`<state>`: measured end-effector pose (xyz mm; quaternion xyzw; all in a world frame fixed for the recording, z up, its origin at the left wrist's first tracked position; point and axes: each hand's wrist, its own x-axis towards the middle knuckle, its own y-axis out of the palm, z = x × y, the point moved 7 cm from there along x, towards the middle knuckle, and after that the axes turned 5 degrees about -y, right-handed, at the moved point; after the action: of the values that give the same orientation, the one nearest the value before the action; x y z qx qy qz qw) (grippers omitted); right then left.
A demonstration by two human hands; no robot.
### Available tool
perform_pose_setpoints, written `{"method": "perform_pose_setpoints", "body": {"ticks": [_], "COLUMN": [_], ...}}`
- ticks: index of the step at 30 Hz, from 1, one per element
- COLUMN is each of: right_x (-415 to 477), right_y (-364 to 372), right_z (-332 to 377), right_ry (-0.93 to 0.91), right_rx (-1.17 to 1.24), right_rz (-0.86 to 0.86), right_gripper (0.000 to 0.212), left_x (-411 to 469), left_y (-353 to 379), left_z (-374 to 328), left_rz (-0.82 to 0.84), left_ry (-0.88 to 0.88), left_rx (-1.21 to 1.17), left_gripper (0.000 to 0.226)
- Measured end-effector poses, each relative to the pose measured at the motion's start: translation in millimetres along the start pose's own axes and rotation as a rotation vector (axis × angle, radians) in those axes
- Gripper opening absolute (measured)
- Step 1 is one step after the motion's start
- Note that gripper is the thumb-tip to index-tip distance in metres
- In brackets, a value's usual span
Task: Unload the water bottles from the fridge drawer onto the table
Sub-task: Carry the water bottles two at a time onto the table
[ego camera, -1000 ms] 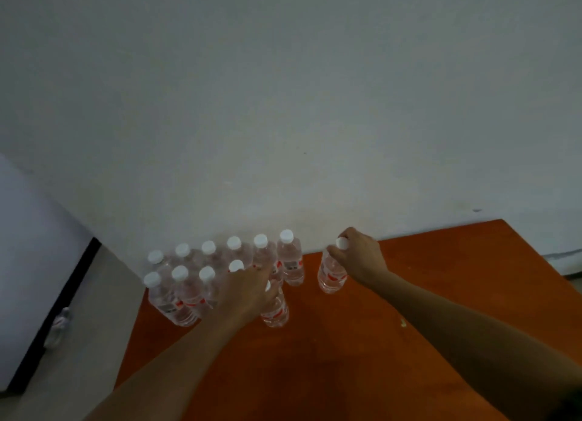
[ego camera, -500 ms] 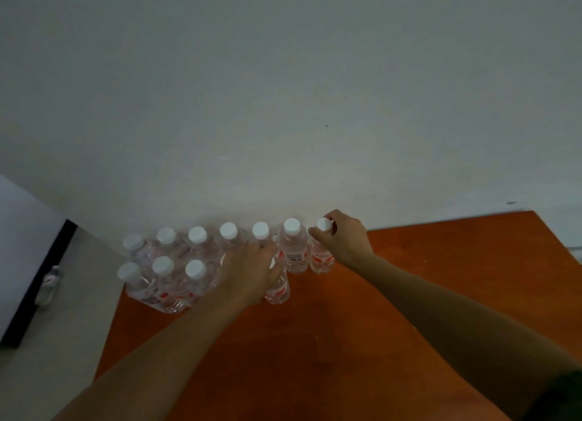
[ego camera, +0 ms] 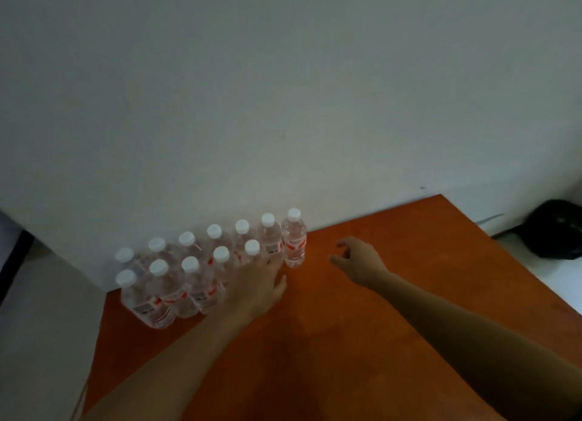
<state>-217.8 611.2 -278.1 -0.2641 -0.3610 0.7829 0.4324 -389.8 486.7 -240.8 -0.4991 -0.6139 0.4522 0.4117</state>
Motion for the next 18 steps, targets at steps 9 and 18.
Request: {"method": "perform_pose_setpoints", "body": {"ticks": [9,18], "right_x": [-167,-371], "right_y": [-84,-207], "right_z": [-85,-239], "right_ry": [0.212,0.505], "right_rx": [-0.035,-0.009], "right_rz": [-0.098,-0.393], "right_gripper": [0.040,0.029], "left_x": [-47,-81], "left_y": [36,72], "left_z": [-156,-408], "left_rz": [0.234,0.252], "left_ry": [0.351,0.650], "left_rx": [0.134,0.137], "left_gripper": [0.022,0.025]}}
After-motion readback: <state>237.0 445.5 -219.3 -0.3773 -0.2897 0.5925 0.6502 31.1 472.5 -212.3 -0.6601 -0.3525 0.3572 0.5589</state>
